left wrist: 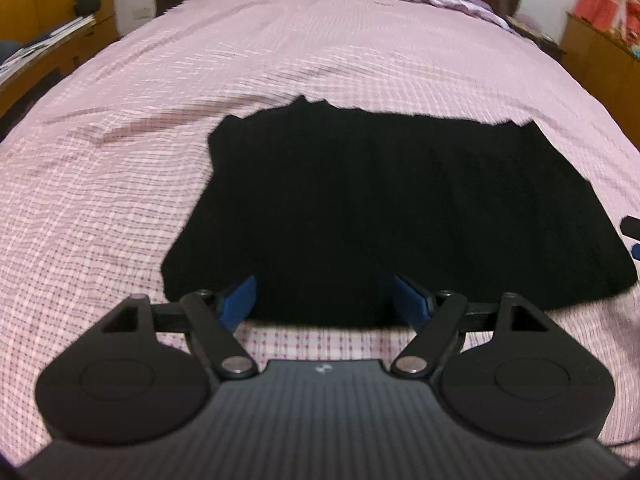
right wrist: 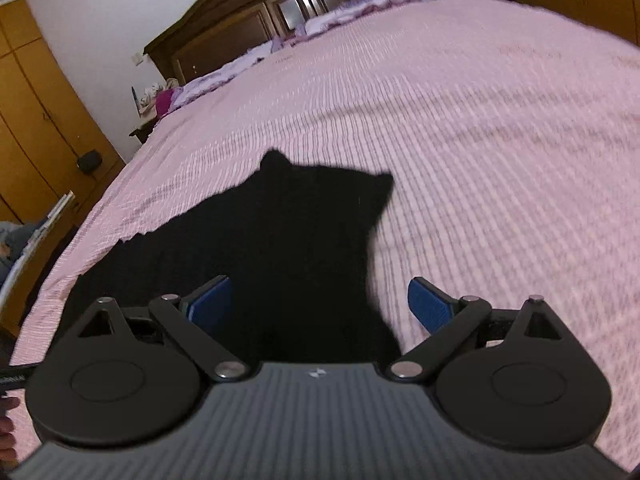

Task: Fold small clothes

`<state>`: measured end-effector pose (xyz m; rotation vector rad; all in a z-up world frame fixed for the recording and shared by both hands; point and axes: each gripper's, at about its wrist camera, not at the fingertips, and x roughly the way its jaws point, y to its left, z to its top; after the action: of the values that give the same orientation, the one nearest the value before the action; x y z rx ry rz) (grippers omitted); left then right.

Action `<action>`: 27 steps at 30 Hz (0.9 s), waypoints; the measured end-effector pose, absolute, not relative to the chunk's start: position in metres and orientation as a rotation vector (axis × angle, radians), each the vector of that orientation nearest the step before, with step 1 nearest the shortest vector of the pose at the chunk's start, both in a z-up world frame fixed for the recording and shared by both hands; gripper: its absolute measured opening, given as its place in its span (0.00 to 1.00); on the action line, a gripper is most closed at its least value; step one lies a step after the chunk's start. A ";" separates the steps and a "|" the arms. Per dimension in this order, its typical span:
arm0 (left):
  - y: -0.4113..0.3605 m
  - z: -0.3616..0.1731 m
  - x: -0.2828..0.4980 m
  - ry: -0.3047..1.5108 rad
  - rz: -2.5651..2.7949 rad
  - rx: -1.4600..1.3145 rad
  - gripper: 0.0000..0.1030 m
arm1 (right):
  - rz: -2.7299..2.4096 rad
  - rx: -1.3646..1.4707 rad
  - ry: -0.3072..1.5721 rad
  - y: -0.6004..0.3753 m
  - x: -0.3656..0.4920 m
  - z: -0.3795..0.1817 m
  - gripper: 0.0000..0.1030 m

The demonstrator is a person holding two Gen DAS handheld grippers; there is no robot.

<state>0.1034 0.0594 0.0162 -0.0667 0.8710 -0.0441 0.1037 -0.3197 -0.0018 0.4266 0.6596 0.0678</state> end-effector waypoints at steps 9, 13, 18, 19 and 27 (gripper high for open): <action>0.053 0.010 0.091 0.887 -0.041 -0.075 0.85 | 0.062 0.454 0.667 -0.321 0.093 -0.023 0.95; 0.049 0.006 0.088 0.900 -0.040 -0.081 0.85 | 0.081 0.456 0.667 -0.323 0.096 -0.035 0.97; 0.045 0.002 0.086 0.915 -0.040 -0.078 0.85 | 0.087 0.482 0.636 -0.323 0.101 -0.041 1.00; 0.045 0.001 0.086 0.919 -0.042 -0.077 0.85 | 0.086 0.496 0.634 -0.324 0.102 -0.042 1.00; 0.041 0.000 0.087 0.924 -0.050 -0.068 0.85 | 0.115 0.572 0.631 -0.325 0.107 -0.044 1.00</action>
<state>0.0865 0.0413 0.0000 -0.0680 0.9244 -0.0496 0.1067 -0.3247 -0.0435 0.5717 0.6309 0.1152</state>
